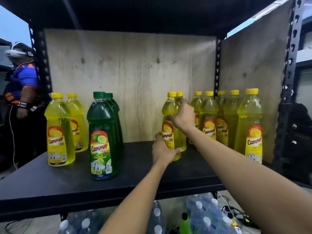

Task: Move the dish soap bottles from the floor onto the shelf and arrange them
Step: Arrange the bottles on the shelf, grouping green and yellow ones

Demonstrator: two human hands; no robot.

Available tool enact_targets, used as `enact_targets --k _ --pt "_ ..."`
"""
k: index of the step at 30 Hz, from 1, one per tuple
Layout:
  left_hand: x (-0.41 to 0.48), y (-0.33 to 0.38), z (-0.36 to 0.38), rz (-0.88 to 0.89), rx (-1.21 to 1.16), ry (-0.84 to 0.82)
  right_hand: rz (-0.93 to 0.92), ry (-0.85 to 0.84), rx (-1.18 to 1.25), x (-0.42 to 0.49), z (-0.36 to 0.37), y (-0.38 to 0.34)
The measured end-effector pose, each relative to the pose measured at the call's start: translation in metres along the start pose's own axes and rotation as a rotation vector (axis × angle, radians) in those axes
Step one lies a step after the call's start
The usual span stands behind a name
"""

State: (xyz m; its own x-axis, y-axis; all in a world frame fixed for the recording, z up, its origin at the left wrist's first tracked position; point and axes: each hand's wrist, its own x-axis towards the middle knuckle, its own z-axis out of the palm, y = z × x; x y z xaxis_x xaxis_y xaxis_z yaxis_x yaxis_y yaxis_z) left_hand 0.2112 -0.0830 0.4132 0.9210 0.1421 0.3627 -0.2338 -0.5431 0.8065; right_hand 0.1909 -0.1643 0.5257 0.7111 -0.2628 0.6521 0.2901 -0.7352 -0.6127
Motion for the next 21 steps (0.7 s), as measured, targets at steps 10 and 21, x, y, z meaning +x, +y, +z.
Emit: enact_targets --k 10,21 --pt "-0.080 0.002 -0.053 0.141 0.088 0.179 -0.110 0.050 0.104 -0.057 -0.041 -0.032" --pt "-0.161 -0.065 -0.204 0.065 0.195 0.594 -0.275 -0.159 0.338 -0.149 0.002 -0.172"
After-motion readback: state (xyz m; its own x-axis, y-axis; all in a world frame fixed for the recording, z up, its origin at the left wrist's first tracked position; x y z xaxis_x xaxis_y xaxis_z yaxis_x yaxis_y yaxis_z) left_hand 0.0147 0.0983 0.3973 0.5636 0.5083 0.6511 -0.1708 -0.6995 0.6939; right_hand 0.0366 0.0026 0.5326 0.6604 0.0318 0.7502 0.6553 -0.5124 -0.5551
